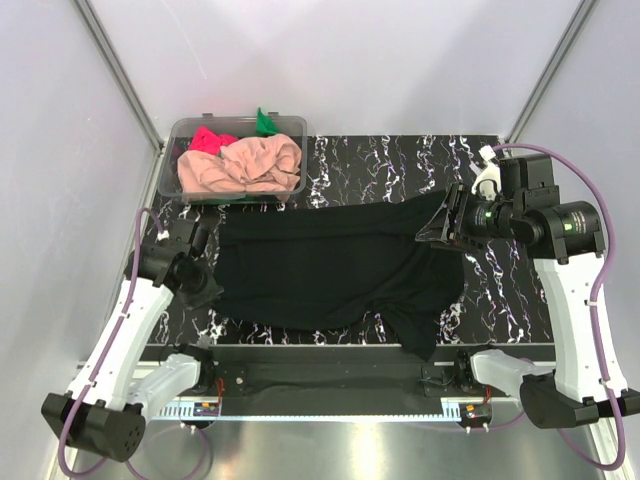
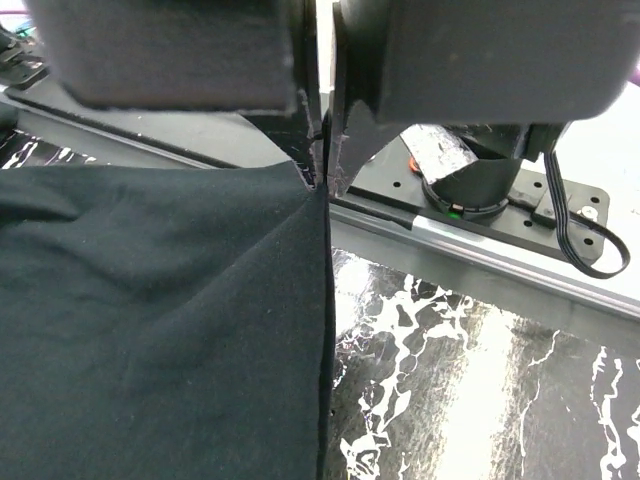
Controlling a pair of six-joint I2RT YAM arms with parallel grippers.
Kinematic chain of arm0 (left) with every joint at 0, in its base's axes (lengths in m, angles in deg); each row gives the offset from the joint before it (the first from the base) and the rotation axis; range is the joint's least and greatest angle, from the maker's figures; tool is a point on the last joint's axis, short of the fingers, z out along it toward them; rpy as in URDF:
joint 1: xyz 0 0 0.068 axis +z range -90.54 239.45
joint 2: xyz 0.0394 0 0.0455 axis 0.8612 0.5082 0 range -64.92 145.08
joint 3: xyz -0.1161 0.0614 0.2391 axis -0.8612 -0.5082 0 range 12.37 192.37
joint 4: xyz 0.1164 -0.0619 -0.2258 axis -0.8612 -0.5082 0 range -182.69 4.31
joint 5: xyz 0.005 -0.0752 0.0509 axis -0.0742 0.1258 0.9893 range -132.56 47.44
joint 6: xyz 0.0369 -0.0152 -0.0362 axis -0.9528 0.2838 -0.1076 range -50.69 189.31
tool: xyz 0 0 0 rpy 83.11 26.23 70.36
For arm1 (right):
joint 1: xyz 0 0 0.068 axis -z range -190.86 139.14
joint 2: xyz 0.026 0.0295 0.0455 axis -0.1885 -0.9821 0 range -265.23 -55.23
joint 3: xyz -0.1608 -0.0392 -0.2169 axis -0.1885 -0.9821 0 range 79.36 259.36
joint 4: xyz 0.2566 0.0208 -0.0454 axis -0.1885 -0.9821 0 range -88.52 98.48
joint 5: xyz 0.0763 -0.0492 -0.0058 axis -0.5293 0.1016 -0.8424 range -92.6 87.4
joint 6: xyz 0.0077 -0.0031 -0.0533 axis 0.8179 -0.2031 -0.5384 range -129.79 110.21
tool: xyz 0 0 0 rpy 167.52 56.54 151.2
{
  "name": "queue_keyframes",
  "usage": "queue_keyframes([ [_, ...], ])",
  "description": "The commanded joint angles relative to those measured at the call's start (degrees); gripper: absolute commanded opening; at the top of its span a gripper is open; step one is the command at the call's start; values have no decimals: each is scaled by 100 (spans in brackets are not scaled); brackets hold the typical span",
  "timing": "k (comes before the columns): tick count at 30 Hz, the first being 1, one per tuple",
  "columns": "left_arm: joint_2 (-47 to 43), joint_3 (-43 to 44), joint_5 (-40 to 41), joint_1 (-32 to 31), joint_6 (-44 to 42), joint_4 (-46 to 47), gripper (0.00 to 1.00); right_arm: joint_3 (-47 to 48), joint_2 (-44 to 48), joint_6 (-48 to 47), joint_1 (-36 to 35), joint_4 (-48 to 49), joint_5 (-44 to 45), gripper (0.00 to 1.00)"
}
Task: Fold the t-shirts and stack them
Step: Fold the tshirt
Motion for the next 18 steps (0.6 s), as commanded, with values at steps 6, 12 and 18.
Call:
queue_keyframes([
  [6, -633, -447, -898, 18, -46, -1149, 42, 335, 6, -126, -47, -1361, -127, 51],
  [12, -836, 79, -575, 18, 201, -1141, 53, 379, -46, -126, -47, -1352, -171, 51],
  [18, -696, 458, -267, 9, 148, -448, 53, 12, -99, -144, -55, -1246, 380, 52],
])
